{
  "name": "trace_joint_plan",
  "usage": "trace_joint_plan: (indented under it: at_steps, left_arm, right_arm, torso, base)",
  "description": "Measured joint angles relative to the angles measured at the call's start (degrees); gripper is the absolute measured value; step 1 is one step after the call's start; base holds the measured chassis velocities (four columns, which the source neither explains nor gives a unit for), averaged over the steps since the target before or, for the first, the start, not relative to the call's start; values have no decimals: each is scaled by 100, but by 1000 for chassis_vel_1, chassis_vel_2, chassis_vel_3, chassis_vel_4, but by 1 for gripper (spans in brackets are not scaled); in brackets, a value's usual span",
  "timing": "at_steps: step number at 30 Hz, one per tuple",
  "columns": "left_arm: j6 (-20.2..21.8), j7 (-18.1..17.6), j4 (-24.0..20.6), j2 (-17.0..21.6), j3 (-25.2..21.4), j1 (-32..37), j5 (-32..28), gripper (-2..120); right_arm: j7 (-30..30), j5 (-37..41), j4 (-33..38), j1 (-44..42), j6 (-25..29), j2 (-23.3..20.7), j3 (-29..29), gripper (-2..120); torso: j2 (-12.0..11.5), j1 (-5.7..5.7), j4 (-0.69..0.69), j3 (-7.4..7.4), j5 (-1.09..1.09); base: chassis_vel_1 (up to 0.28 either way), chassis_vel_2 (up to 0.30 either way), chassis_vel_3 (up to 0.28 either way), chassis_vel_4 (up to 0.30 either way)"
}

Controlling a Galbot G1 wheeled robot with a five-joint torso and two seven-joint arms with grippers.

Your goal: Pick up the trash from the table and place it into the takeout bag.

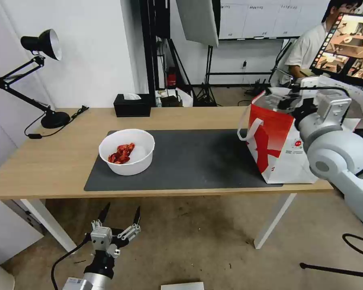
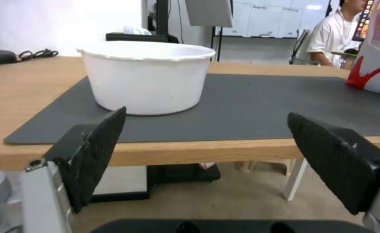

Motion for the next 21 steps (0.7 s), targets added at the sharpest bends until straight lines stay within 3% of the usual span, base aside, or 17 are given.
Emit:
trace_joint_plan:
  at_steps: [7, 13, 21]
  left_arm:
    - [-5, -1, 0, -2, 4, 2, -2, 100]
    - [-20, -2, 9, -22, 30, -9, -6, 100]
    - [-129, 63, -37, -182, -58, 109, 10, 100]
  right_arm:
    - [-590, 317, 243, -318, 64, -143, 162, 100]
    - [-1593, 634, 594, -1384, 274, -243, 755, 100]
    - [-2316, 574, 801, -2160, 601, 40, 949, 100]
  torso:
    - [0, 0, 0, 0, 0]
    - [0, 0, -1, 0, 0]
    - [0, 0, 2, 0, 0]
  base:
    - [0, 0, 0, 0]
    - [0, 0, 0, 0]
    - [0, 0, 0, 0]
